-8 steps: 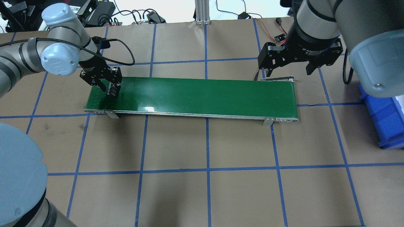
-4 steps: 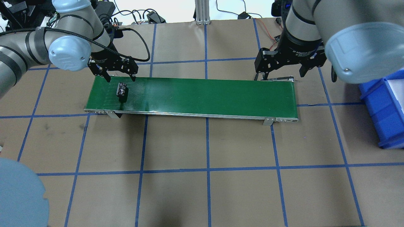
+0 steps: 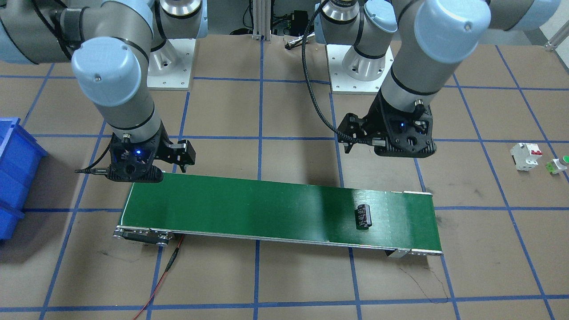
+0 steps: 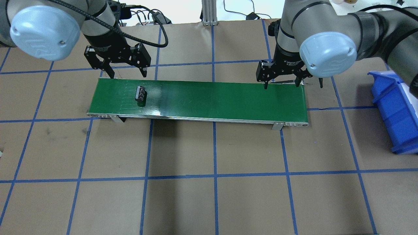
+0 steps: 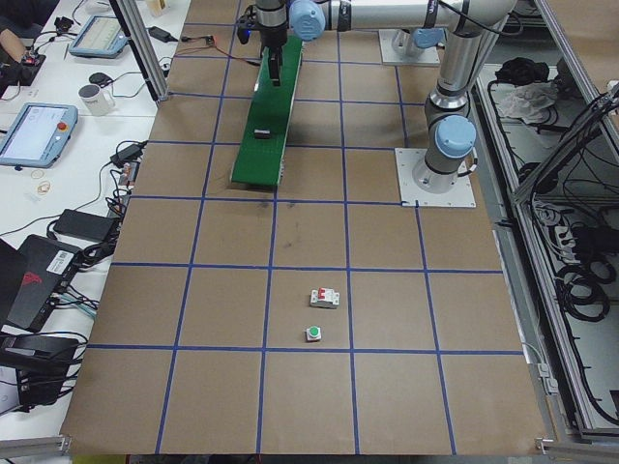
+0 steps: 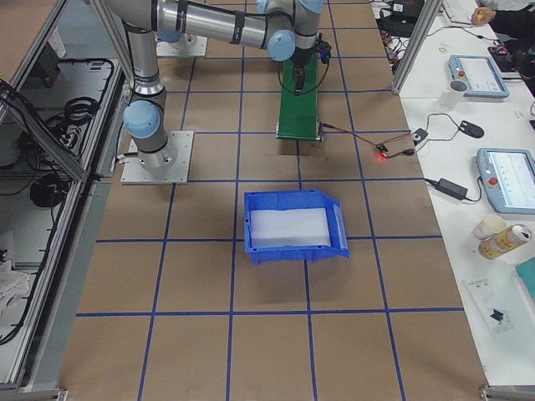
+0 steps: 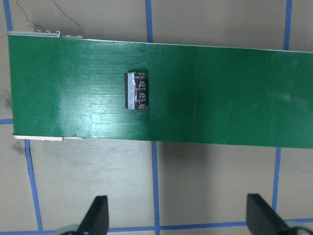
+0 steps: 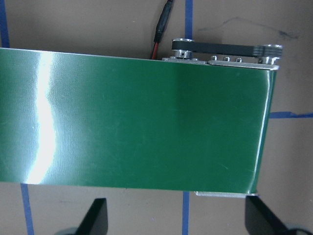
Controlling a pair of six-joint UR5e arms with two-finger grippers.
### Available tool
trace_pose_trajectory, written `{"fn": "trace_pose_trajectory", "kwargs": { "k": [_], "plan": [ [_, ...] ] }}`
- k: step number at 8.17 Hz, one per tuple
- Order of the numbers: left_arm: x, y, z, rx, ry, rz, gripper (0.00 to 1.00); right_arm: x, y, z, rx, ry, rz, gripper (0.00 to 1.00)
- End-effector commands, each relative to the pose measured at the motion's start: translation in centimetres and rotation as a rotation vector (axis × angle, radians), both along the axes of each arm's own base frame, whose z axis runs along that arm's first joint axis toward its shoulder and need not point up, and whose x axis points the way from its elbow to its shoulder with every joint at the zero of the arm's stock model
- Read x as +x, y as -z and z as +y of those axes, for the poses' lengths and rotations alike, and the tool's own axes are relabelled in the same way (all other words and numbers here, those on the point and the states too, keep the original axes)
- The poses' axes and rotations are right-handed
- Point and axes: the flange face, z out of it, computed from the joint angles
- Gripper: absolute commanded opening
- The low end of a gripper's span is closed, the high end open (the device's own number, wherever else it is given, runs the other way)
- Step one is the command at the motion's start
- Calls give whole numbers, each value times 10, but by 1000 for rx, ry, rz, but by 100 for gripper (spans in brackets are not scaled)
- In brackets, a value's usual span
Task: Move capacitor from left to right
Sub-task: 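Raise the left gripper while the right gripper waits at the belt's far end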
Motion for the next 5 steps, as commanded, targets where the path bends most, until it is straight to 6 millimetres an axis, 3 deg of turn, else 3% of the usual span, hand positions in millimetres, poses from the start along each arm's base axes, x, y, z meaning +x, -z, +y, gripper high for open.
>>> {"fn": "trace_pose_trajectory", "kwargs": {
  "k": [1,3,5],
  "plan": [
    [-11,-35,23,-57,15,-10,100,-25,64,1,-44,13,-147,100],
    [-12,-37,23,-62,18,-2,100,-33,75,2,-60,22,-241,100],
    [-14,-57,35,-99,25,29,100,-34,88,-3,-65,-41,-302,100]
  ]
}}
